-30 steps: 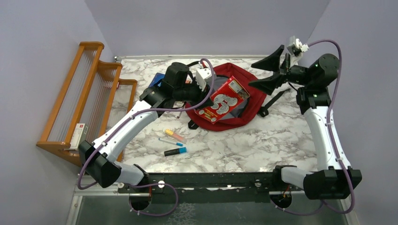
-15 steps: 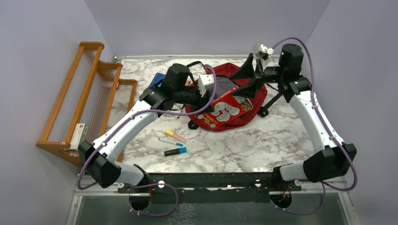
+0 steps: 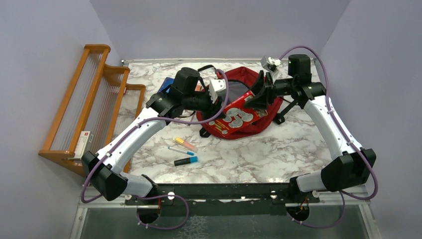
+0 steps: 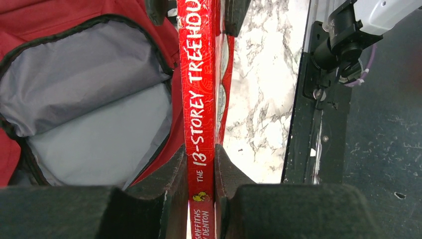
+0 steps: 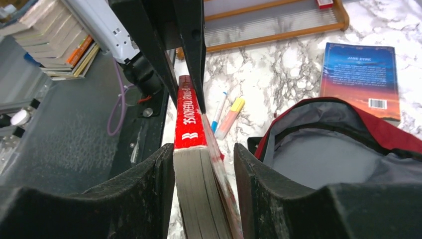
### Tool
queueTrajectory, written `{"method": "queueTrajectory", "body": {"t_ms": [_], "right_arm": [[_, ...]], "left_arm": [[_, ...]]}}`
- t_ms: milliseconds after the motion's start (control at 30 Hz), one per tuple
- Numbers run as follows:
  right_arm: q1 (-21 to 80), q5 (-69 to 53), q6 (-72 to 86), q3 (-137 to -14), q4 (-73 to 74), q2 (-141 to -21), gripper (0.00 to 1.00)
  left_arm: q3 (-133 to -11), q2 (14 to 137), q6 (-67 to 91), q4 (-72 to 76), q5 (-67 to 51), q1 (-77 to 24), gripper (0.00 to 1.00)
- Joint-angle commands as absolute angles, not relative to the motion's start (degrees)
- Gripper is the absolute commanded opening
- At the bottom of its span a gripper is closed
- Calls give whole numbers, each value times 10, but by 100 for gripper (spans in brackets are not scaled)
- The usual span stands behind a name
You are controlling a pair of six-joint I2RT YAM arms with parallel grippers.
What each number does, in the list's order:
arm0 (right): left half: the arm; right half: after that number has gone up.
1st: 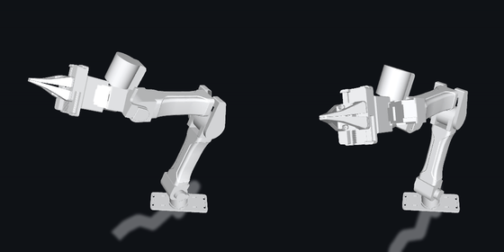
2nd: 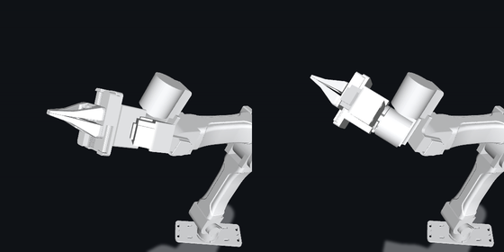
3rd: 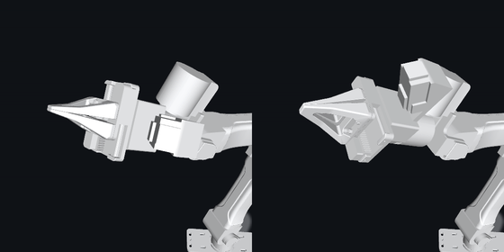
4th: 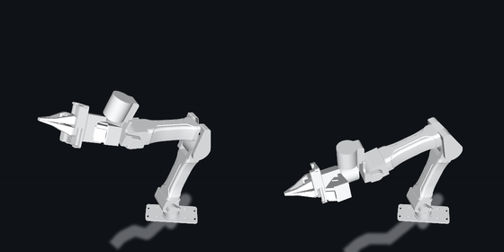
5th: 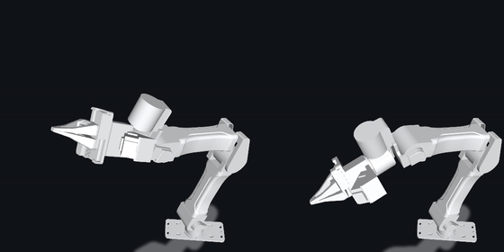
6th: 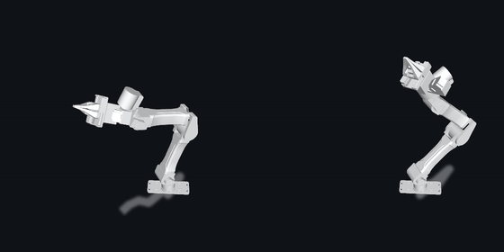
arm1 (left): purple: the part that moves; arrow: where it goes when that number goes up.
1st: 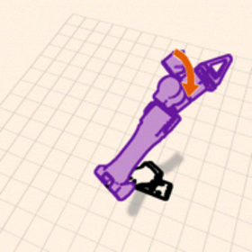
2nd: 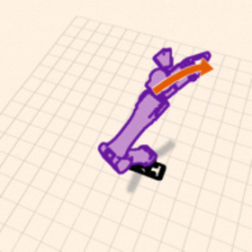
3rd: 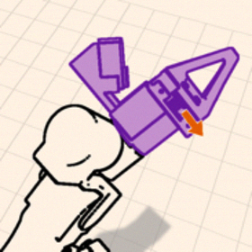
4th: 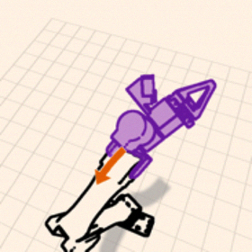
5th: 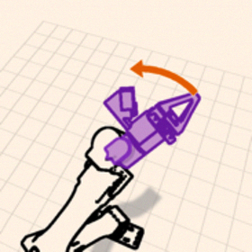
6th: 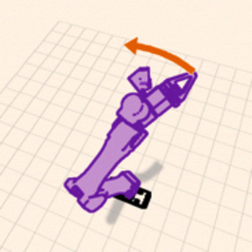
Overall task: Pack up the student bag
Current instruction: Place the book in the student bag.
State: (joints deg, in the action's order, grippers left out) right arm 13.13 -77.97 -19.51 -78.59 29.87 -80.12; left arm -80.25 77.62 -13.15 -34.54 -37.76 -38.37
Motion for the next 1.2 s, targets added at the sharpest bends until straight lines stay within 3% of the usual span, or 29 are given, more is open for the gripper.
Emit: {"method": "queueTrajectory", "body": {"t_ms": [0, 100, 300, 333, 433, 500, 533, 600, 867, 1167], "right_arm": [[136, -791, -240, -793, 351, -812, 45], [136, -803, -244, -795, 349, -812, 26], [136, -818, -220, -777, 290, -779, 1], [136, -812, -203, -770, 264, -767, 1], [136, -786, -113, -737, 146, -721, 1], [136, -776, -54, -713, 57, -690, 1], [136, -775, -31, -705, 24, -679, 1], [136, -774, 14, -700, -30, -663, 1], [136, -761, 239, -668, -251, -635, 1], [136, -700, 334, -671, -294, -635, 1]], "left_arm": [[-830, 746, -133, -301, -376, -386, 0], [-824, 737, -127, -287, -373, -386, 0], [-811, 719, -89, -248, -339, -386, 0], [-807, 713, -78, -238, -336, -386, 6], [-781, 682, -45, -185, -332, -386, 51], [-764, 662, -26, -155, -332, -386, 71], [-758, 654, -19, -145, -337, -386, 86], [-752, 641, -5, -131, -351, -386, 98], [-681, 576, 58, -30, -362, -386, 99], [-676, 571, 70, -10, -384, -386, 92]]}}
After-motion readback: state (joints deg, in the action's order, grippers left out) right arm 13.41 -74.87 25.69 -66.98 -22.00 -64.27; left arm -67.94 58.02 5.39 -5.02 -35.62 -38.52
